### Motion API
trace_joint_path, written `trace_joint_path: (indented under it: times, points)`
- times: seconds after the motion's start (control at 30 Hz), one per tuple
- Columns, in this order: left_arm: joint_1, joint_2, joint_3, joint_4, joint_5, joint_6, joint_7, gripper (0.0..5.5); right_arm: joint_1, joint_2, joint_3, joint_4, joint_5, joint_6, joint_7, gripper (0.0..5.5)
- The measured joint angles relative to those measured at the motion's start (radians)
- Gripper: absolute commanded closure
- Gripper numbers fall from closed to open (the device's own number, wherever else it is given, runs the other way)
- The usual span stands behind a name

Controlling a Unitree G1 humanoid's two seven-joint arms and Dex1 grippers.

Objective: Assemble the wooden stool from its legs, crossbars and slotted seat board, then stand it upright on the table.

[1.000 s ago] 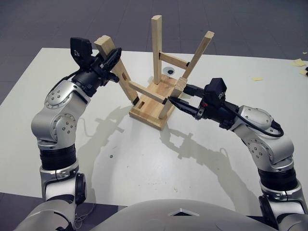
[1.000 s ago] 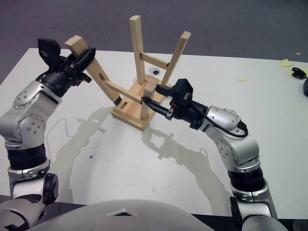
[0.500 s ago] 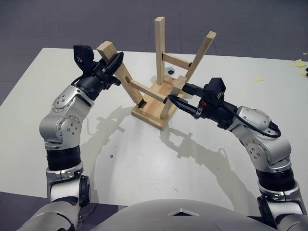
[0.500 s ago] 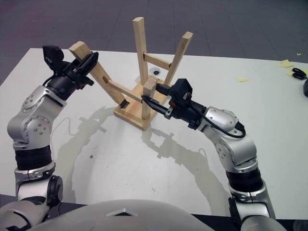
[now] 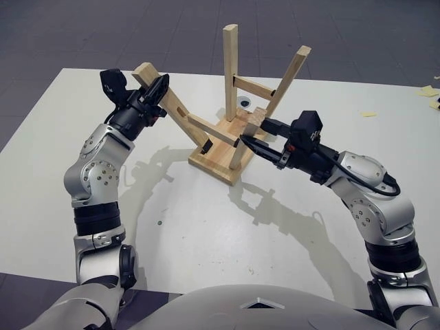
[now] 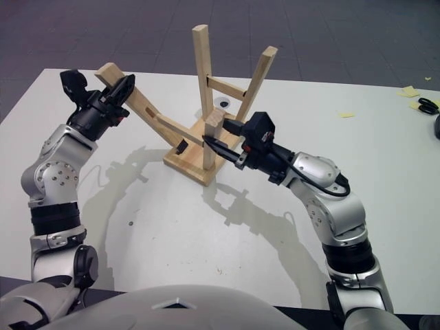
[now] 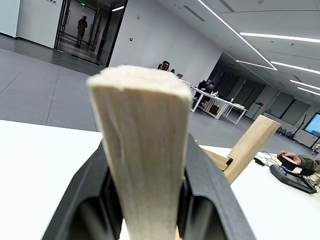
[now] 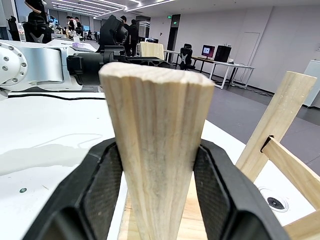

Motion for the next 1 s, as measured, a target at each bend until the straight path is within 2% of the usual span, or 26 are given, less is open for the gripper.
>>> trace_joint_path:
  times: [0.17,0.4,1.0]
  points:
    - [0.0,0.057,-0.048,-0.05,0.011,0.027,-0.028,4.46,0.0,0.001,0.001,0.0,0.0,-0.001,-0.002,3.42]
    - [-0.004,0.118,-0.057,-0.09,0.013,0.078,-0.033,4.46,0.002,0.003,0.002,-0.003,-0.001,-0.002,-0.003,3.42]
    - [-0.039,0.124,-0.032,-0.197,-0.028,0.273,0.126,4.46,0.016,0.014,0.012,-0.01,-0.022,-0.02,-0.017,3.42]
